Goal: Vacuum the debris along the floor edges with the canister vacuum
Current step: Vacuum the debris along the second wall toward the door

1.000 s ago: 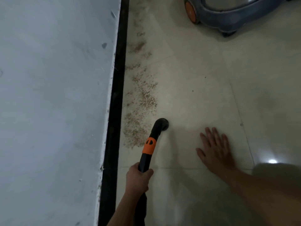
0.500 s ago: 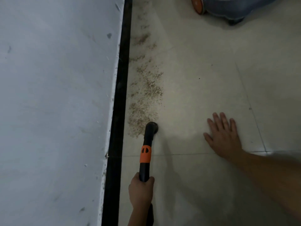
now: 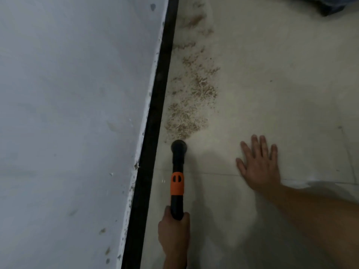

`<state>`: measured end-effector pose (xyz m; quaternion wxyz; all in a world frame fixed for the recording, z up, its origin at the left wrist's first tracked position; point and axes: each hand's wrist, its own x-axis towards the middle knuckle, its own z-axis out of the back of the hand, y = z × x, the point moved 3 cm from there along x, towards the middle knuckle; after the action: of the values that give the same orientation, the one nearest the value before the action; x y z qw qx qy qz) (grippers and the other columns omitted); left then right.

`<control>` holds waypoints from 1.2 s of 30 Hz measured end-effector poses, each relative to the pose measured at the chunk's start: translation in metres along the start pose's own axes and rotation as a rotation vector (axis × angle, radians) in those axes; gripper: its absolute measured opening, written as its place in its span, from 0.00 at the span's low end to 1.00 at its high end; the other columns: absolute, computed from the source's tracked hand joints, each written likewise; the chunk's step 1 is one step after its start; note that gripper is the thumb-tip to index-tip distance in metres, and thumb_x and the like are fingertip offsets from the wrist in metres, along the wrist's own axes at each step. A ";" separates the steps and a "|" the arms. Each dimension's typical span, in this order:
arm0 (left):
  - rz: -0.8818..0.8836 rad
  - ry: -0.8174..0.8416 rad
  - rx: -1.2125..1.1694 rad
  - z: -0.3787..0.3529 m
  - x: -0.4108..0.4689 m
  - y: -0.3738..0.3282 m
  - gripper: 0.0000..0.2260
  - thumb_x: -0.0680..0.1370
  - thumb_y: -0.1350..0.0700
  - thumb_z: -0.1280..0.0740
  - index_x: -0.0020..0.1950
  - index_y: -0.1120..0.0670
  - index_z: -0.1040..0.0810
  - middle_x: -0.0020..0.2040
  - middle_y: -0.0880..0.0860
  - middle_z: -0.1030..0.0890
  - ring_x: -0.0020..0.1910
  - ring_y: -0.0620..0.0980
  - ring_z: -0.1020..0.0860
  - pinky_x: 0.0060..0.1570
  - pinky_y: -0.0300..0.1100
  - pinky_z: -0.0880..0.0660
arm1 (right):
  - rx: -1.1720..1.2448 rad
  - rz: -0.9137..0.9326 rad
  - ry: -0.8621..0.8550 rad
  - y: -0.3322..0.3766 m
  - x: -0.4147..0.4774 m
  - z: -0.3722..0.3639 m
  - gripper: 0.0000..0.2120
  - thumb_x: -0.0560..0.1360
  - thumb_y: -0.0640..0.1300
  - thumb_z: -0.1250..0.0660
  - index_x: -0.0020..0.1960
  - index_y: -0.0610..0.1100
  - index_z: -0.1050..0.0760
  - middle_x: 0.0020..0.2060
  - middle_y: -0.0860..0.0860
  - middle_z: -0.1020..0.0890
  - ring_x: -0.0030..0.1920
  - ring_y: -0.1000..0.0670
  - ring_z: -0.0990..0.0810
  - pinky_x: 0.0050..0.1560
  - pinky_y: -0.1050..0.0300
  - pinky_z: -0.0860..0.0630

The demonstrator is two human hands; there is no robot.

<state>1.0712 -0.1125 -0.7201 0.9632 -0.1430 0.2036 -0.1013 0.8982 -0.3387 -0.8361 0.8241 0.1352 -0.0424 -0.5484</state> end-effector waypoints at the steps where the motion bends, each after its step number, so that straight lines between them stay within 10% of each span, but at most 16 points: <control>1: -0.018 0.021 0.000 -0.005 0.000 -0.006 0.07 0.69 0.53 0.30 0.41 0.48 0.28 0.33 0.48 0.24 0.32 0.44 0.24 0.31 0.39 0.31 | -0.002 -0.004 -0.014 0.001 0.000 0.001 0.32 0.76 0.60 0.49 0.75 0.47 0.32 0.76 0.40 0.38 0.77 0.39 0.44 0.75 0.35 0.51; 36: -0.092 0.043 -0.164 0.015 0.132 -0.078 0.09 0.69 0.55 0.31 0.47 0.56 0.24 0.39 0.58 0.20 0.36 0.60 0.19 0.39 0.55 0.19 | -0.086 0.000 -0.055 -0.001 0.006 -0.002 0.32 0.76 0.61 0.50 0.75 0.46 0.33 0.76 0.39 0.37 0.77 0.37 0.44 0.74 0.34 0.48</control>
<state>1.1847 -0.2159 -0.7298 0.9380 -0.2285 0.2250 -0.1317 0.8999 -0.3442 -0.8391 0.8278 0.0844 -0.0413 -0.5531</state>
